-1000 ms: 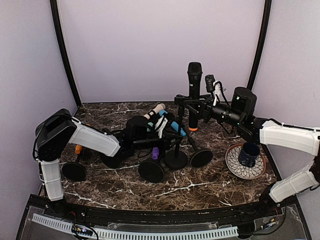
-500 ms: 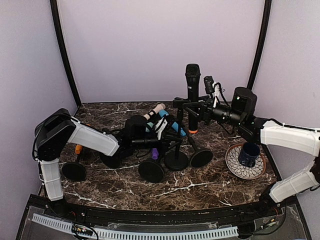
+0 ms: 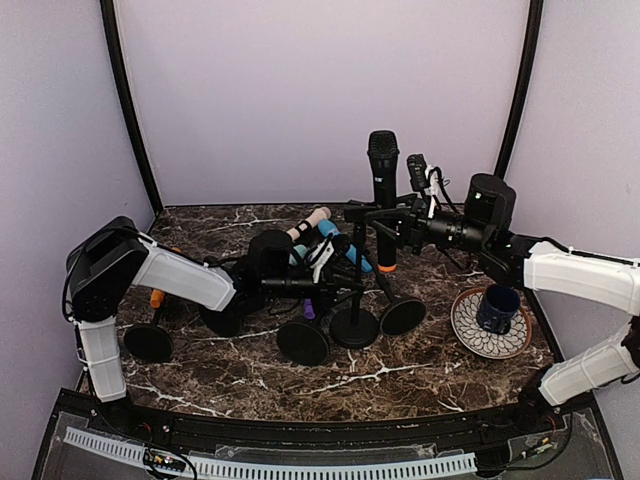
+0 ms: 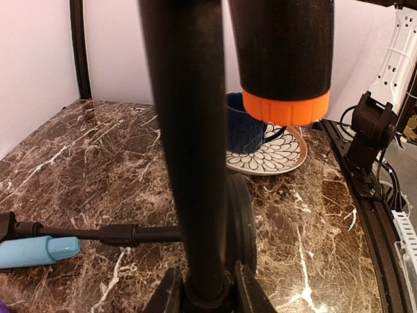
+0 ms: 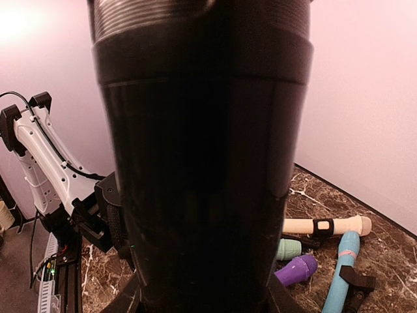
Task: Remove the microphone from the stand
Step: Unscrew the knob on the microphone stand.
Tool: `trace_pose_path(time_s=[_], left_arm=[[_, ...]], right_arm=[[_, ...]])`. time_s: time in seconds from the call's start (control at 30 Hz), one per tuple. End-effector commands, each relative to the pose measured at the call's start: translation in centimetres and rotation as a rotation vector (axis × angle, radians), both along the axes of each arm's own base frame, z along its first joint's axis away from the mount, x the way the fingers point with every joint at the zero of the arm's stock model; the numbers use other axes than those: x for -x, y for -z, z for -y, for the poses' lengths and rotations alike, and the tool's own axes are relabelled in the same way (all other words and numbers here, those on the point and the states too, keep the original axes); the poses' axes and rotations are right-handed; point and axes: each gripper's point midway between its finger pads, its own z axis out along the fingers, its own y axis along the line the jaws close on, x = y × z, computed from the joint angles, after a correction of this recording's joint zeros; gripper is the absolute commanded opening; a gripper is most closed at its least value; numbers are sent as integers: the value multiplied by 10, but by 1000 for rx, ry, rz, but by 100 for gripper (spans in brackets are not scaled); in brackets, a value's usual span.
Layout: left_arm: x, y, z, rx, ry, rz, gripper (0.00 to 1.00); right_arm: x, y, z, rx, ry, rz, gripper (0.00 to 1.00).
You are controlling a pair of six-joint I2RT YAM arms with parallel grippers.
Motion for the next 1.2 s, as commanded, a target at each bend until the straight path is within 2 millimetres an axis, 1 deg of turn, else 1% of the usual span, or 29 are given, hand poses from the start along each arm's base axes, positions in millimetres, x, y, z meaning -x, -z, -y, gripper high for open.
trace_pose_path(time_s=[0.0, 0.13, 0.2, 0.23, 0.37, 0.53, 0.7, 0.83, 0.93, 1.07, 1.17], left_arm=[[18, -1, -4, -24, 35, 0, 15], [10, -1, -7, -12, -22, -5, 1], [3, 1, -9, -16, -68, -11, 0], [1, 3, -10, -18, -81, -15, 0], [-17, 4, -18, -6, -207, -44, 0], [-33, 3, -24, 13, -327, -76, 0], [-54, 6, -37, 13, -502, -98, 0], [-61, 11, -42, -3, -579, -128, 0], [-64, 12, -42, -14, -612, -129, 0], [-71, 18, -49, -42, -697, -134, 0], [-74, 20, -52, -71, -756, -135, 0]], right_arm=[[11, -49, 3, -113, -11, 110, 5], [8, -48, 7, -118, 23, 108, 5], [4, -48, 10, -122, 53, 107, 6], [3, -47, 11, -122, 65, 104, 6], [-3, -46, 15, -127, 143, 106, 6], [-7, -44, 14, -123, 234, 116, 5], [-11, -42, 15, -123, 343, 132, 5], [-14, -39, 12, -108, 410, 135, 4], [-17, -36, 10, -91, 463, 139, 3], [-21, -34, 7, -76, 527, 132, 3], [-28, -30, 8, -72, 584, 105, 3]])
